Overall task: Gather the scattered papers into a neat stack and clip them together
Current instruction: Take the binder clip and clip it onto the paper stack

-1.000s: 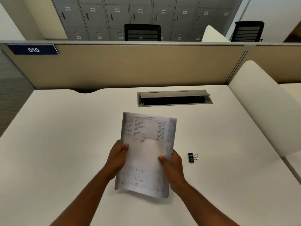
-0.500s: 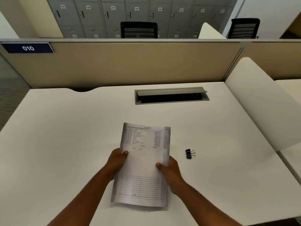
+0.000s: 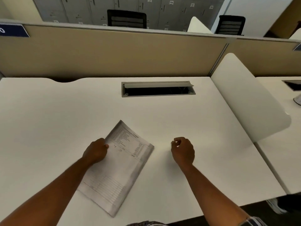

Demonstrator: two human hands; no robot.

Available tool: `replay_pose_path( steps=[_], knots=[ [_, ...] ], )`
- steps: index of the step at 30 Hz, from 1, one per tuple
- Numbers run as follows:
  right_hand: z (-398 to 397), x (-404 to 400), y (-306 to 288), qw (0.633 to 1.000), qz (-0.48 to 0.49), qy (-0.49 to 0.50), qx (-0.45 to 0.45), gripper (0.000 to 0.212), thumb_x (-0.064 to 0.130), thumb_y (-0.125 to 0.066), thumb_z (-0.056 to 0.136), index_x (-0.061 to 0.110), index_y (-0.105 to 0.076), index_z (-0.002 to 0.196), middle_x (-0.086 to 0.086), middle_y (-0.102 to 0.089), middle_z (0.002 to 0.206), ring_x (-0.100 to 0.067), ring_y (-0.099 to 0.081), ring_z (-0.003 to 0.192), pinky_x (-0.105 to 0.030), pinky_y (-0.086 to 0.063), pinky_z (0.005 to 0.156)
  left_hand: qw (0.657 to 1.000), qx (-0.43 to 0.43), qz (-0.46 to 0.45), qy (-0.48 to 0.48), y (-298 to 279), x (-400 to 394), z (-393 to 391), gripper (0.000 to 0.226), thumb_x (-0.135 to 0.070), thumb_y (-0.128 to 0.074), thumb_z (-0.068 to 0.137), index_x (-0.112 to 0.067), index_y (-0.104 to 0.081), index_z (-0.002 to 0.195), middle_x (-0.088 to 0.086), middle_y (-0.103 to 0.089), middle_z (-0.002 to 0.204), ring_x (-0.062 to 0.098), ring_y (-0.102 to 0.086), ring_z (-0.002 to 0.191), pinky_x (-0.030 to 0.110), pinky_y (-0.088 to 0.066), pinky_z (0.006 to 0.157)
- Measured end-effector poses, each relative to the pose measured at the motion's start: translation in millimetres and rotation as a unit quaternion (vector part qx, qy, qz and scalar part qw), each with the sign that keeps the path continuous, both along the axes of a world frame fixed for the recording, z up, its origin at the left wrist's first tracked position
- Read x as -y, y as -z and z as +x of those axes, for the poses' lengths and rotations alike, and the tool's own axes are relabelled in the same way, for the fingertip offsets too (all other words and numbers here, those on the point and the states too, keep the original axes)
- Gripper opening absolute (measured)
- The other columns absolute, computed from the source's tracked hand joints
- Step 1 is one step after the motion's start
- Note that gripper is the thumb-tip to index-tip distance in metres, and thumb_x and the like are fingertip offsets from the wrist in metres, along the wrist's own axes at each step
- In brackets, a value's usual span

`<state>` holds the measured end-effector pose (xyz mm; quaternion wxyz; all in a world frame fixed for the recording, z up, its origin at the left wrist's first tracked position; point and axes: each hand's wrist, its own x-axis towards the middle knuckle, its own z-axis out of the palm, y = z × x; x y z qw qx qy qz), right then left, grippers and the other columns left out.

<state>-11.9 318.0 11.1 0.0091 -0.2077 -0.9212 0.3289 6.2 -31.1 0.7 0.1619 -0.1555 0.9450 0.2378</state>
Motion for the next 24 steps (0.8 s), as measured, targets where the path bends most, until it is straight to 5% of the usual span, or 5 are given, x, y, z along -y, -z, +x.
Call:
replay_pose_path(
  steps=[6,10,15,20,24],
  knots=[
    [-19,-33,14,0.994,-0.023,0.030,0.098,0.035,0.050,-0.062,0.092,0.019,-0.074,0.103,0.000,-0.071,0.109,-0.025,-0.067,0.104,-0.032,-0.049,0.084,0.995,0.022,-0.036,0.086,-2,-1,1,0.020,-0.032,-0.040,0.102,-0.019,-0.043,0.088,-0.001,-0.052,0.086,0.017,-0.053,0.080,0.031,-0.039,0.065],
    [-21,-39,13,0.993,-0.051,0.011,0.107,0.030,0.043,-0.065,0.093,0.017,-0.072,0.078,0.002,-0.070,0.079,-0.024,-0.064,0.084,-0.029,-0.046,0.071,0.991,0.040,-0.034,0.124,1,-3,0,0.018,-0.032,-0.042,0.102,-0.018,-0.049,0.093,0.000,-0.057,0.091,0.017,-0.055,0.083,0.031,-0.039,0.067],
    [-21,-46,12,0.993,-0.071,-0.019,0.095,0.020,0.035,-0.072,0.088,0.016,-0.073,0.081,0.001,-0.072,0.082,-0.021,-0.065,0.082,-0.030,-0.050,0.072,0.979,0.087,-0.007,0.186,0,-9,-3,0.021,-0.030,-0.046,0.101,-0.016,-0.045,0.085,0.002,-0.053,0.094,0.018,-0.050,0.086,0.031,-0.035,0.071],
    [-13,-28,-9,0.916,-0.384,-0.022,0.113,0.013,0.011,-0.077,0.089,0.003,-0.072,0.079,-0.015,-0.074,0.087,-0.025,-0.072,0.081,-0.034,-0.061,0.082,0.964,0.129,0.033,0.228,-6,-7,-1,0.019,-0.029,-0.050,0.099,-0.014,-0.052,0.088,0.001,-0.055,0.095,0.016,-0.051,0.088,0.031,-0.039,0.074],
    [-5,-5,-19,0.888,-0.445,-0.072,0.094,0.028,0.001,-0.080,0.083,0.002,-0.071,0.109,-0.012,-0.075,0.093,-0.021,-0.074,0.090,-0.035,-0.061,0.089,0.960,0.139,0.042,0.240,-7,-9,2,0.021,-0.030,-0.050,0.099,-0.010,-0.058,0.099,0.003,-0.058,0.102,0.018,-0.054,0.093,0.033,-0.043,0.082]
  ],
)
